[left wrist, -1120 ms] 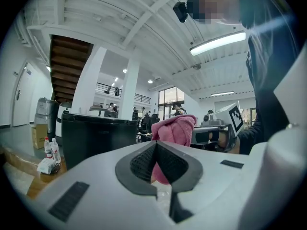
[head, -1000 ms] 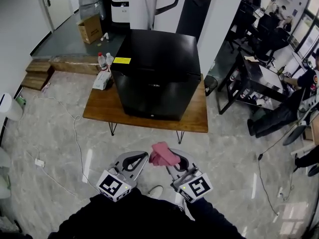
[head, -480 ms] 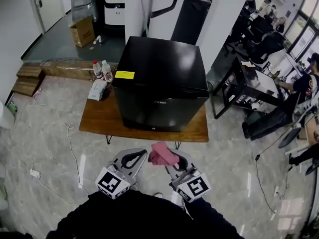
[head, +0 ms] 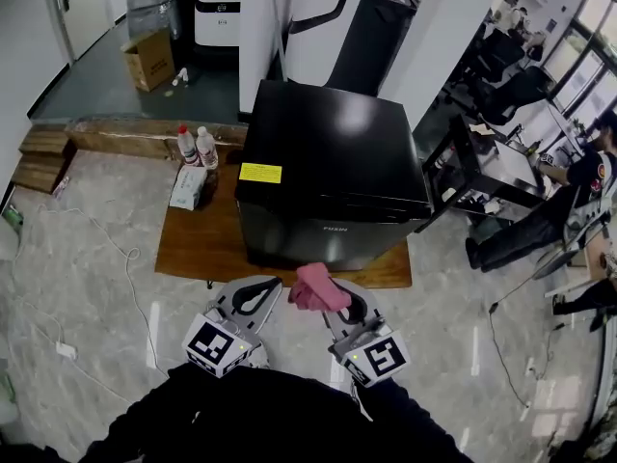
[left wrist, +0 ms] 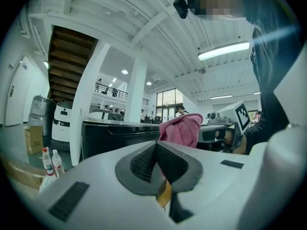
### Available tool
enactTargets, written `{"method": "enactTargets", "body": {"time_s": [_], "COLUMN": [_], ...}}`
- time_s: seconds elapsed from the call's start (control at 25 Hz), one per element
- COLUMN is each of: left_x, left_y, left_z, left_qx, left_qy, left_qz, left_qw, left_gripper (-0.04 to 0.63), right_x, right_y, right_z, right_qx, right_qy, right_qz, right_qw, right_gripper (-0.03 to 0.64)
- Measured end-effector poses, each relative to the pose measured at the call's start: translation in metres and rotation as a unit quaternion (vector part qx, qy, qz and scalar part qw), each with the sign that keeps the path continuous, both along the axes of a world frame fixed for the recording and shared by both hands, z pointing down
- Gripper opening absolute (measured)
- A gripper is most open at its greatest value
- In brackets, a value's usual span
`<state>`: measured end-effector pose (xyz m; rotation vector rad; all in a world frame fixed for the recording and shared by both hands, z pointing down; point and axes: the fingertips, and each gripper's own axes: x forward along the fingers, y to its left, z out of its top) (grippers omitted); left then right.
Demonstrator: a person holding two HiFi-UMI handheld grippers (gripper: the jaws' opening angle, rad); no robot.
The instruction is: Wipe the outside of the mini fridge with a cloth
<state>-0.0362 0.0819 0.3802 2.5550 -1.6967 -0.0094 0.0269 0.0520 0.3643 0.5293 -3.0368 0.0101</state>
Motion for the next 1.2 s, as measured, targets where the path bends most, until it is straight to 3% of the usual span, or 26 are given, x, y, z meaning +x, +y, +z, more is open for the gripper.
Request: {"method": "enactTargets", "body": {"time_s": [0.28, 0.6, 0.92, 1.2], "left_x": [-0.037, -0.062, -0.094, -0.118], "left_y": [-0.024, -0.056, -0.117, -0.196], "left_z": [-0.025, -0.071, -0.135, -0.186], "left_qx": [0.009, 0.016, 0.048, 0.062], "left_qy": [0.004, 0.024, 0.011, -0.008], "left_qz": [0.014, 0.020, -0.029, -0.084], "left_qw": [0.9998, 0.9994, 0.9984, 0.9945], "left_gripper": [0.005, 0.005, 0.005, 0.005], "right_x": [-0.030, -0.059, -0.087, -0.107], "right_y": [-0.024, -0.058, -0.142, -0.238], "right_z": [-0.020, -0.064, -0.124, -0.166], "right_qx": [0.025, 0.077, 0.194, 0.244], "right_qy": [0.000, 0.010, 0.067, 0.108], "right_qz": [0.025, 0.008, -0.052, -0.082], "right_qw": [0.999, 0.997, 0.977, 0.960], "right_gripper": [0.046, 0.046, 0.048, 0.048]}}
